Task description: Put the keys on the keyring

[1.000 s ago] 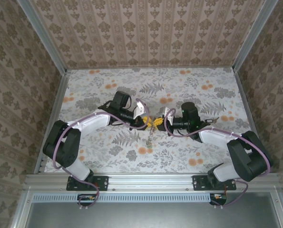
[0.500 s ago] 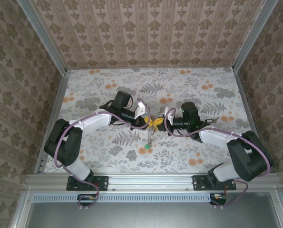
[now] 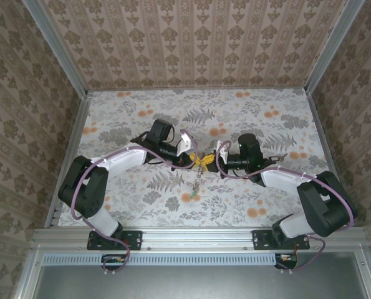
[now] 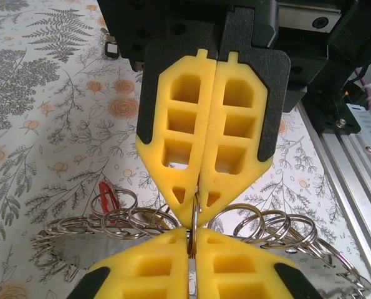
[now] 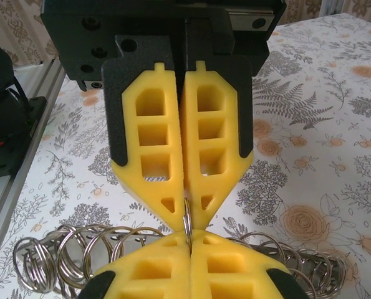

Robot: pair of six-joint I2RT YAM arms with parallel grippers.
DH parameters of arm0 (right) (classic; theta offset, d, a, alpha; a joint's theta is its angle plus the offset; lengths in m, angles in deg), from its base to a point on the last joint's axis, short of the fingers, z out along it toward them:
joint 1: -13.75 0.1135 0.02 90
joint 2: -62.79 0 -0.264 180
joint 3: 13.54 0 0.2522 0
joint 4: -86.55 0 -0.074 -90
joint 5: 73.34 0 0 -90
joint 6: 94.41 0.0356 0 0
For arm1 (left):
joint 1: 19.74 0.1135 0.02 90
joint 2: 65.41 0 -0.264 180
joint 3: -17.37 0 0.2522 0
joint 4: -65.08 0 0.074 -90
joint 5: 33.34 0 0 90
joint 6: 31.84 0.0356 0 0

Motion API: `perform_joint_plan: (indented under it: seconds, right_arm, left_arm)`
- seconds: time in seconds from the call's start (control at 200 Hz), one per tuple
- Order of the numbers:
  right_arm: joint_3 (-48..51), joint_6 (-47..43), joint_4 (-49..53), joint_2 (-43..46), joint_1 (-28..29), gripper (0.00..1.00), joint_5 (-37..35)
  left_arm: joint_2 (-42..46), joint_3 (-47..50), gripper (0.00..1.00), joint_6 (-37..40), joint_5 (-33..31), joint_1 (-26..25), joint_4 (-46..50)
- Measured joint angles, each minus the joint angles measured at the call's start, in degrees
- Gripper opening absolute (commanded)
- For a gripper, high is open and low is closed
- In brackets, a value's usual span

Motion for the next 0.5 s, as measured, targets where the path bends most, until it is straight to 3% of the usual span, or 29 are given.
perform_joint_plan:
  seconds: [0.155, 0.325, 0.5]
  right_arm:
    - [0.00, 0.00, 0.22, -0.02, 0.00, 0.00, -0.04]
    - [0.00, 0.00, 0.42, -0.02, -0.11, 0.00, -0.02]
    - [0.00, 0.02, 0.50, -0.02, -0.11, 0.00, -0.02]
  left_arm:
    - [-0.48, -0.28, 0.18, -0.09, 0.09, -0.13, 0.00]
    - [-0.61, -0.55, 0.18, -0.09, 0.00, -0.37, 0.13]
    - [-0.61, -0.66, 0.05, 0.04, -0.39, -0.37, 0.50]
